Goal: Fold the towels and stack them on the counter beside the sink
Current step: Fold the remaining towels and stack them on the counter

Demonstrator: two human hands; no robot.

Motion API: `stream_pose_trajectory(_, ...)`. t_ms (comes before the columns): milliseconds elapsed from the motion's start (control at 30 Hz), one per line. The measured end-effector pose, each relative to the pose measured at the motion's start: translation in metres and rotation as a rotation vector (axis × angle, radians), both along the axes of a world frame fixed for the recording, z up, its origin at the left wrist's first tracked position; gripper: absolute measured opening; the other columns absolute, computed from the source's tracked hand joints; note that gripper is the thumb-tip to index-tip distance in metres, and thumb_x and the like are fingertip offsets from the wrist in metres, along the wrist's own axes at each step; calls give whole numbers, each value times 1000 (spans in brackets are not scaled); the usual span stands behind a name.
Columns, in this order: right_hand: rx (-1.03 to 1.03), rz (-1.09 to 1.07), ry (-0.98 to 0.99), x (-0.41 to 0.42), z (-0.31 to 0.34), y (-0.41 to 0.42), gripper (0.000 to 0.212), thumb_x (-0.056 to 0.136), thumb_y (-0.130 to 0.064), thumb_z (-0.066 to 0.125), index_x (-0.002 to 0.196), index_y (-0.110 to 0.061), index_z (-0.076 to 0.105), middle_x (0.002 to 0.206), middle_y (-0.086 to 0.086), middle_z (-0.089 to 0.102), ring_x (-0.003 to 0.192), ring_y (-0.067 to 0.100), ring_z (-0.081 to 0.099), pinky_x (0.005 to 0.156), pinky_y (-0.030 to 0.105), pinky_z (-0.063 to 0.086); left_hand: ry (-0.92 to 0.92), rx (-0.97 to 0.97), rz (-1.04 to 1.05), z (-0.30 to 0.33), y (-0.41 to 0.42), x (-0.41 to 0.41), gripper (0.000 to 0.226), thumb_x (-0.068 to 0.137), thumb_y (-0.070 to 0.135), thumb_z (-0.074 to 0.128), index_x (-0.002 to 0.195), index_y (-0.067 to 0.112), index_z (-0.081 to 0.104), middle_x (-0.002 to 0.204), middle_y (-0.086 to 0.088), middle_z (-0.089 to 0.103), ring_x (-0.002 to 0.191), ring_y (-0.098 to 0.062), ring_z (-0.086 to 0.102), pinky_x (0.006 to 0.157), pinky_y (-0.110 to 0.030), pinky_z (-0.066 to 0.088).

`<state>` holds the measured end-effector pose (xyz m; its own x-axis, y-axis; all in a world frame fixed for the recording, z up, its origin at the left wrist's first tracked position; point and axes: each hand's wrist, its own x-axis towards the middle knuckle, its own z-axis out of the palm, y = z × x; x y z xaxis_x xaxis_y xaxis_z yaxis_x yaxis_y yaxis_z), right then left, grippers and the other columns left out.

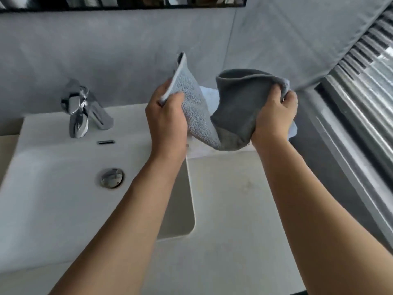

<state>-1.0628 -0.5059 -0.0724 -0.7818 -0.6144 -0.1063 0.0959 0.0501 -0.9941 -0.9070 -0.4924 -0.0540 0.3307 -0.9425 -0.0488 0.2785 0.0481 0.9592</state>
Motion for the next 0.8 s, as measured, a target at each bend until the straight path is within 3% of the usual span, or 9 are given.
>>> stream_pose_trajectory(100, -210, -58, -38, -50, 12, -32, 15, 101, -26, 45, 88, -24, 52, 90, -7, 60, 79, 4, 58, 82, 25, 51, 27, -84, 42, 7, -30, -31, 20, 90, -5, 52, 94, 9, 66, 61, 14, 53, 58, -3, 46, 55, -18, 39)
stream_pose_trajectory(200, -203, -138, -84, -93, -6, -58, 12, 102, -28, 41, 101, -30, 53, 106, -9, 61, 93, 4, 60, 90, 24, 49, -17, -75, 57, -19, -67, -51, 21, 87, -2, 55, 81, 15, 66, 64, 12, 55, 64, -9, 49, 59, -25, 43)
stream_pose_trajectory(267, -9, -170, -153, -111, -38, -64, 25, 102, -30, 40, 124, -24, 51, 117, -1, 59, 88, 9, 56, 95, 33, 46, -141, 131, 52, -59, -88, -58, 19, 80, 10, 58, 71, 23, 68, 64, 10, 60, 68, -19, 57, 65, -36, 54)
stream_pose_trajectory(367, 274, -159, -263, -120, -88, -54, 44, 98, -13, 46, 141, -12, 41, 129, 17, 55, 69, 14, 48, 63, 28, 45, -201, 541, 18, -118, -88, -60, 16, 81, 8, 56, 71, 18, 64, 72, -5, 64, 77, -36, 69, 68, -56, 61)
stream_pose_trajectory(500, 256, -265, -309, -127, -118, -49, 48, 94, -2, 37, 137, -21, 40, 114, 0, 52, 79, 13, 56, 44, 10, 40, -283, 527, 144, -146, -78, -63, 15, 77, 16, 54, 62, 15, 55, 54, 3, 50, 54, -22, 50, 62, -48, 61)
stream_pose_trajectory(567, 236, -275, -277, -128, -115, -53, 48, 95, 0, 34, 138, -19, 40, 110, -1, 53, 79, 10, 56, 44, 5, 38, -324, 446, 201, -138, -77, -69, 26, 82, 15, 55, 57, 15, 44, 51, 6, 39, 46, -12, 36, 49, -27, 42)
stream_pose_trajectory(600, 217, -286, -263, -130, -110, -54, 48, 95, 1, 32, 138, -18, 40, 106, -3, 52, 75, 6, 54, 44, 4, 37, -330, 413, 224, -134, -77, -73, 31, 85, 11, 54, 57, 16, 40, 50, 8, 35, 42, -8, 29, 45, -27, 30)
stream_pose_trajectory(733, 206, -319, -179, -139, -100, -60, 49, 92, -1, 31, 137, -18, 41, 119, 1, 56, 87, 13, 59, 65, 12, 42, -322, 417, 254, -129, -74, -78, 26, 83, 18, 52, 60, 15, 40, 44, 11, 38, 42, -10, 35, 48, -30, 27)
stream_pose_trajectory(800, 394, -252, 45, -140, -106, -58, 55, 88, -7, 38, 143, -17, 37, 138, 7, 46, 116, 24, 53, 91, 27, 39, -468, 440, 259, -134, -71, -74, 10, 77, 22, 51, 81, 13, 52, 72, 4, 57, 72, -26, 59, 65, -36, 40)
